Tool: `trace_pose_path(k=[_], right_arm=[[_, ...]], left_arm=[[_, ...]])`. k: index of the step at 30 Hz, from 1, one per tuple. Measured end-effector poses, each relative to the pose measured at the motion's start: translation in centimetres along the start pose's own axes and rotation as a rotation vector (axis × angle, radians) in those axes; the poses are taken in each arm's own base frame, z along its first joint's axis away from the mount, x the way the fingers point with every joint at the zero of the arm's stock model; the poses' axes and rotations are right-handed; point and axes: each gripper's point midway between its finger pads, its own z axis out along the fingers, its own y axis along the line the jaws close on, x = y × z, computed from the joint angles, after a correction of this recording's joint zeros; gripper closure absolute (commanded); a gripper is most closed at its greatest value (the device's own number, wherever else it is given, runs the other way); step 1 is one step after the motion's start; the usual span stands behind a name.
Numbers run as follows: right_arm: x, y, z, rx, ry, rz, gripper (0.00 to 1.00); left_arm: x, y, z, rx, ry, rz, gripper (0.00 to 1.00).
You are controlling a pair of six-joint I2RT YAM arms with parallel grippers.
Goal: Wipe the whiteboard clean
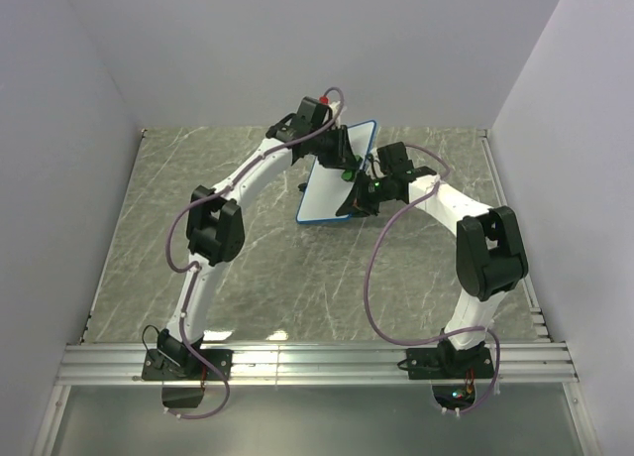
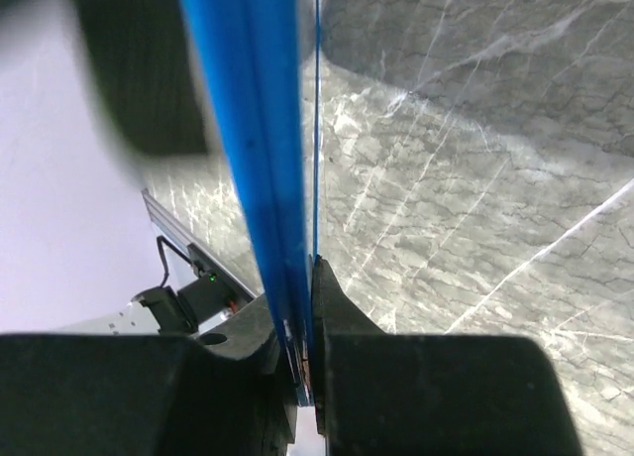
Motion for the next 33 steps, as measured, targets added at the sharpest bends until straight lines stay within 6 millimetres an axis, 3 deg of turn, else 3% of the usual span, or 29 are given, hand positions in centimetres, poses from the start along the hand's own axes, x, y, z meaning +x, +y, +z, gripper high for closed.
trace_pose_path(k=[5,11,14,17,21,25,28,33], right_arm=[[1.2,0.7,-0.3,0.004,0.022,-0.021,1.0],[5.9,1.9,-1.4,0.041,0.119,-0.049,1.0],[7.6,2.0,-2.0,0.058,0.154,-0.046,1.0],[7.8,1.9,-2.2,0.063,0.162,-0.046,1.0],[7.9,1.8,-2.2,0.066,0.166,-0.043,1.0],[7.5,2.0,-1.9,0.068,0.168,-0.036,1.0],[6.6,2.3,-1.5,0.066,0.152,-0.026,1.0],[5.0,2.5,-0.7,0.056,0.12,-0.008,1.0]], left_arm=[[-1.5,3.9,0.3,-0.029,-0.015,-0.022,1.0],[-2.3,10.9,0.0,-0.113,-0.014,-0.096,1.0],[-2.0,13.3,0.3,-0.14,-0.002,-0.125,1.0],[-1.5,14.5,0.4,-0.157,0.009,-0.143,1.0],[-1.1,14.8,0.4,-0.16,0.003,-0.141,1.0],[0.7,14.4,-0.5,-0.177,0.024,-0.149,1.0],[1.8,12.7,-1.3,-0.169,0.034,-0.143,1.0],[2.5,7.1,-2.4,-0.094,0.027,-0.096,1.0]])
